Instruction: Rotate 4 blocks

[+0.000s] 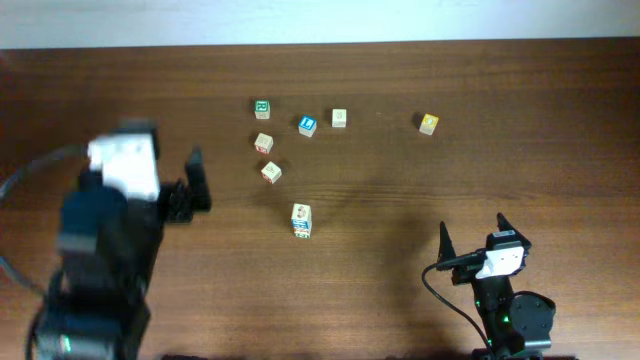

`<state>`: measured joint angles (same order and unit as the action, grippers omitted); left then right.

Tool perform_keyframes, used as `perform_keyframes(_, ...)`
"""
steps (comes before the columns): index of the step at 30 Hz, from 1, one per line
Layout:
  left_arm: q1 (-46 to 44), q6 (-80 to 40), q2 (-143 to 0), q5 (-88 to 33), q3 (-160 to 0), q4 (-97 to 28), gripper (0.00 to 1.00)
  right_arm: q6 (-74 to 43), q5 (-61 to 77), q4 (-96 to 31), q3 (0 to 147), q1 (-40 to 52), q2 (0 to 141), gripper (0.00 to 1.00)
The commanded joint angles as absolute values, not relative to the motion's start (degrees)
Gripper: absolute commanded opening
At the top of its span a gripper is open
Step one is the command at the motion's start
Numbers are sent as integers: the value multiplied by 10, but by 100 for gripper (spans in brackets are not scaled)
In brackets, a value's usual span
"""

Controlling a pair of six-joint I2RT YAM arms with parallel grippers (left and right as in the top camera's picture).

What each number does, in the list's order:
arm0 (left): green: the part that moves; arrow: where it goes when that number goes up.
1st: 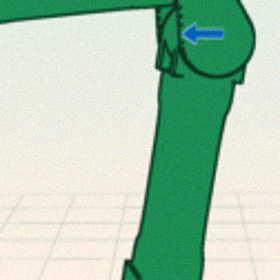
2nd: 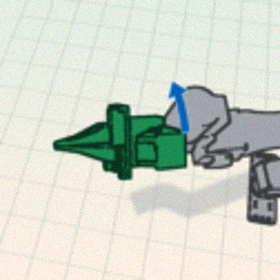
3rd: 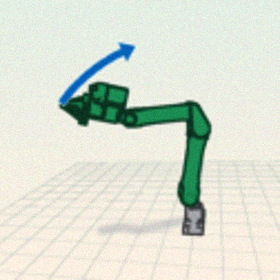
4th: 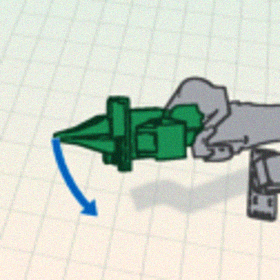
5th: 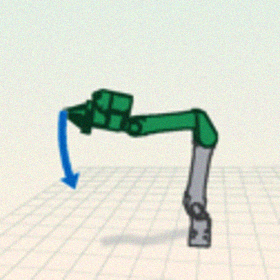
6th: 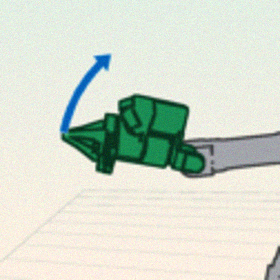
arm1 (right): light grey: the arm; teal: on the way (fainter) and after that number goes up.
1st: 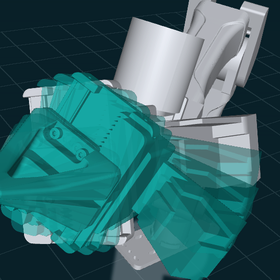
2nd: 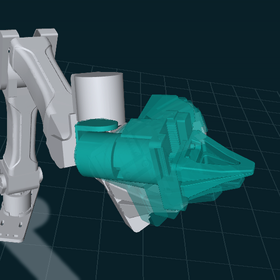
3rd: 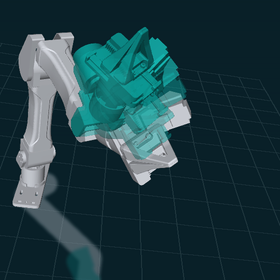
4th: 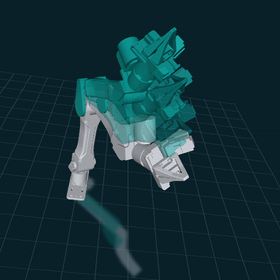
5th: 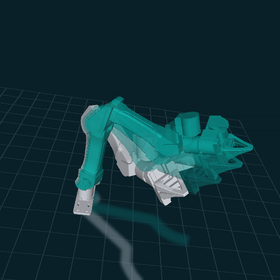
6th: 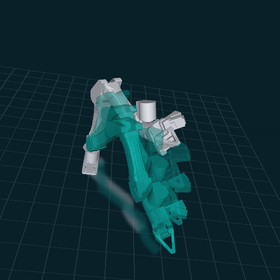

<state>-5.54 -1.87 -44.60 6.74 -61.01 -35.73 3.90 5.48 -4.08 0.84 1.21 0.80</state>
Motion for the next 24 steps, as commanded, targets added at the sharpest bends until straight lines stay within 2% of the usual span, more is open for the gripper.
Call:
perform_keyframes(1,-13,30,-325,2,-448,-277,99,41,54,-41,3,17,4,98)
perform_keyframes(7,18,75,-123,1,-195,-99,99,41,54,-41,3,17,4,98)
perform_keyframes(13,25,131,-32,2,-71,6,99,41,54,-41,3,17,4,98)
perform_keyframes(19,43,164,-3,2,-9,15,99,41,54,-41,3,17,4,98)
perform_keyframes(22,43,164,-3,2,-4,-51,99,41,54,-41,3,17,4,98)
perform_keyframes(24,43,164,-3,2,-5,-48,99,41,54,-41,3,17,4,98)
